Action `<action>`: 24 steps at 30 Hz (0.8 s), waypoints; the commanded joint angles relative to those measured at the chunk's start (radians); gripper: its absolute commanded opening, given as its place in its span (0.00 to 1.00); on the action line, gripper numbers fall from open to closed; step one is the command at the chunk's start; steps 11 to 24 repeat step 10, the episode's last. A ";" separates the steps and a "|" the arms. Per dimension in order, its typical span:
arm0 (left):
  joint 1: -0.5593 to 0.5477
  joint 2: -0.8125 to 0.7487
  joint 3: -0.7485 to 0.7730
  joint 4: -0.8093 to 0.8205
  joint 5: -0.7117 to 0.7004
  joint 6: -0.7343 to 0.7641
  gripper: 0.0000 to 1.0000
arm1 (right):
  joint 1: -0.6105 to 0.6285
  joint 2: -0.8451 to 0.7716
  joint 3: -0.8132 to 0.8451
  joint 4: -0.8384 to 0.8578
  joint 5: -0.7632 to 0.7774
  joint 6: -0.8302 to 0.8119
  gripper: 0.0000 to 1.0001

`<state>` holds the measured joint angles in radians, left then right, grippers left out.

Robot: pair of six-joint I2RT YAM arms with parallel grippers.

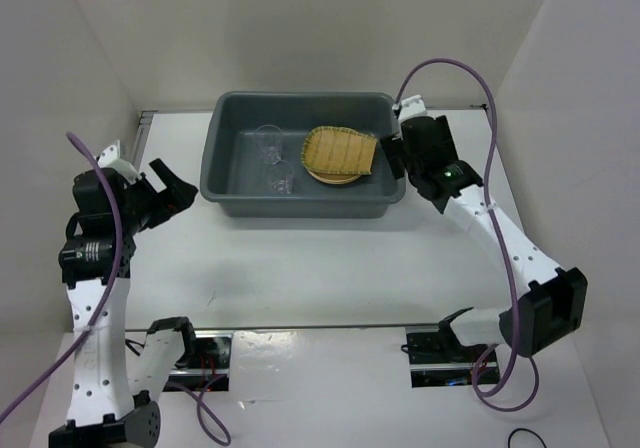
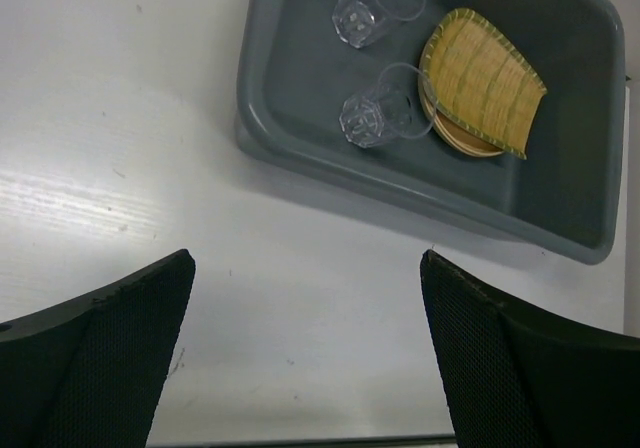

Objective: Place the mixed dishes into the plastic bin

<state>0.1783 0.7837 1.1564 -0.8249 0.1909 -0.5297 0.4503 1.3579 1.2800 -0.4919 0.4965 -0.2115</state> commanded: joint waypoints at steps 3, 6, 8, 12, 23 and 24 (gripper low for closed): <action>-0.007 0.008 -0.029 0.243 -0.048 0.028 1.00 | -0.073 -0.069 -0.074 0.096 0.080 0.034 0.98; -0.007 0.075 -0.006 0.253 -0.083 0.039 1.00 | -0.107 -0.091 -0.093 0.087 0.054 0.067 0.98; -0.019 0.095 0.003 0.253 -0.094 0.039 1.00 | -0.117 -0.105 -0.126 0.087 0.037 0.067 0.98; -0.019 0.095 -0.007 0.264 -0.119 0.050 1.00 | -0.128 -0.114 -0.171 0.107 0.072 0.067 0.98; -0.019 0.095 -0.007 0.264 -0.119 0.050 1.00 | -0.128 -0.114 -0.171 0.107 0.072 0.067 0.98; -0.019 0.095 -0.007 0.264 -0.119 0.050 1.00 | -0.128 -0.114 -0.171 0.107 0.072 0.067 0.98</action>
